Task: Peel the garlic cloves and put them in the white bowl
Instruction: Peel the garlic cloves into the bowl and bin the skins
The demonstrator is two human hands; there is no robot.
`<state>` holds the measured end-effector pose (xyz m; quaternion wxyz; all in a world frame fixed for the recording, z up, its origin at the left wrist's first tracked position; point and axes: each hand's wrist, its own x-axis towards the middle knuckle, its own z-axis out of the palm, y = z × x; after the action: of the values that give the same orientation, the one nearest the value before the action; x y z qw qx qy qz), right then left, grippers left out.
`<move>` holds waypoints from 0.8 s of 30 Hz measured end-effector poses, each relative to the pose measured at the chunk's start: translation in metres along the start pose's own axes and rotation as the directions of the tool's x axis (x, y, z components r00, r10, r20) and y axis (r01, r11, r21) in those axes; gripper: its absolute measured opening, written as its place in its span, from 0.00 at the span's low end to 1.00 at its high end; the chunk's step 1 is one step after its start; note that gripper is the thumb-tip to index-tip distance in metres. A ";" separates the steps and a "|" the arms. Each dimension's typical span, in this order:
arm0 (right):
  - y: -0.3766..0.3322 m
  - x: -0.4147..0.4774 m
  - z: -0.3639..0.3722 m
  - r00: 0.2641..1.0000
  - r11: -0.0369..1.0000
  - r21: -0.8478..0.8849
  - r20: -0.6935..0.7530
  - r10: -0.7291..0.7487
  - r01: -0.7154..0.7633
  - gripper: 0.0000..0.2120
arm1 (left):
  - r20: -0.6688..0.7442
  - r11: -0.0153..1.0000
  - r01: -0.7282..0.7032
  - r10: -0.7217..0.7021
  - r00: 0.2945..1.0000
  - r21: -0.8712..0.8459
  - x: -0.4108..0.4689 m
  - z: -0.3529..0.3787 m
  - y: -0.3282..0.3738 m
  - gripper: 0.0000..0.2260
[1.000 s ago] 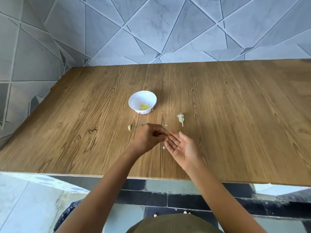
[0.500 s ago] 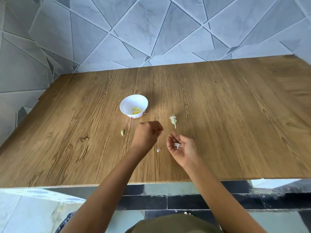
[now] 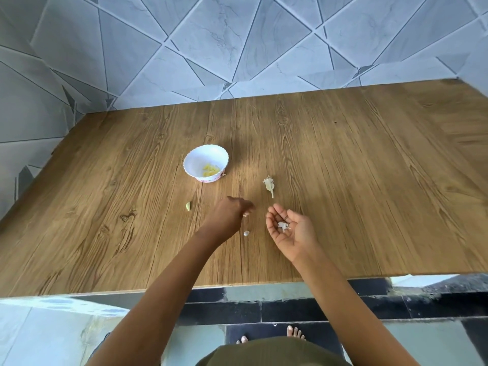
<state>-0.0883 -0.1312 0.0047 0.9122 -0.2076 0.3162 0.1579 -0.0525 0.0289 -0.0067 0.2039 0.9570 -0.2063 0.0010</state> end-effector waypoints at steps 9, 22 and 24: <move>0.000 0.000 0.000 1.000 1.000 -0.014 -0.003 -0.003 0.003 0.15 | 0.104 0.999 -0.046 0.047 0.994 -0.013 -0.031 -0.005 0.012 0.08; 0.009 0.005 0.009 0.998 0.996 -0.070 0.013 0.059 -0.058 0.16 | -0.078 0.894 0.143 -0.194 0.978 -0.425 -0.008 -0.026 0.012 0.07; 0.012 0.006 0.014 0.996 0.994 -0.059 0.007 0.094 -0.093 0.16 | -0.016 0.903 0.107 -0.125 0.992 -0.417 -0.004 -0.033 0.020 0.10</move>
<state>-0.0818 -0.1133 0.0077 0.8989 -0.2182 0.3162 0.2105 -0.0612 0.0267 0.0306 0.4065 0.9021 -0.1403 -0.0349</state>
